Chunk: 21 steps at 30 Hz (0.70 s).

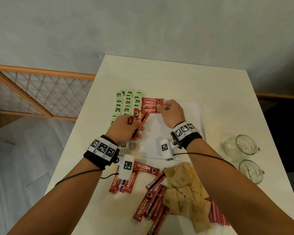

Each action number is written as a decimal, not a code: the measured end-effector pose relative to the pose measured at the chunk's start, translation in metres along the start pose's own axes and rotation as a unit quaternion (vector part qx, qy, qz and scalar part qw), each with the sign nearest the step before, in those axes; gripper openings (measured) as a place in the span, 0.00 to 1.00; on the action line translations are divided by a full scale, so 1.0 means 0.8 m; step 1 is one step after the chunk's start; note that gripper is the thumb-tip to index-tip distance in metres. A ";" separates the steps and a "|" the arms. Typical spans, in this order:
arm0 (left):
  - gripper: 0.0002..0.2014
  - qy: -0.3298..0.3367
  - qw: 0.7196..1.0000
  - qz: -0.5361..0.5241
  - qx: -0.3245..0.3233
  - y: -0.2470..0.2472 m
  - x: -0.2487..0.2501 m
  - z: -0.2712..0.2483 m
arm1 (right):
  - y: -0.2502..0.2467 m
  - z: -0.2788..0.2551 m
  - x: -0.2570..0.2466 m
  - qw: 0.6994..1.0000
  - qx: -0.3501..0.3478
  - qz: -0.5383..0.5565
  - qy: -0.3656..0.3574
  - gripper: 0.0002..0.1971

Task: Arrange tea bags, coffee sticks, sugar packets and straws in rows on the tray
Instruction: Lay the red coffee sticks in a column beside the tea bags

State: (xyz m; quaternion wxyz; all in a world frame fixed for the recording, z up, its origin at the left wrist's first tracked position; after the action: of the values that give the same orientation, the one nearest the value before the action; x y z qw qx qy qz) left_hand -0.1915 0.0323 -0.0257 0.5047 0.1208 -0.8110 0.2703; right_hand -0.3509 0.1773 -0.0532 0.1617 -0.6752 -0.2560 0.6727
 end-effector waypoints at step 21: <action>0.08 0.126 0.980 0.152 0.002 -0.006 0.018 0.026 | -0.027 -0.041 0.001 0.976 -0.143 0.162 -0.006 0.10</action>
State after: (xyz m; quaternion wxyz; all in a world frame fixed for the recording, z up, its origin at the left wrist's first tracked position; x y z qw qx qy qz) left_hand -0.2116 0.0182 -0.0185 0.5558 -0.0385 -0.7491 0.3584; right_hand -0.3211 0.1995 -0.0408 -0.0490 -0.7198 -0.2372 0.6505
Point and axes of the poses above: each hand's wrist, its own z-axis towards the middle knuckle, its own y-axis out of the palm, x = y × z, the point moved 5 cm from there along z, towards the middle knuckle, and after that the axes turned 13 degrees about x, right-handed, at the moved point
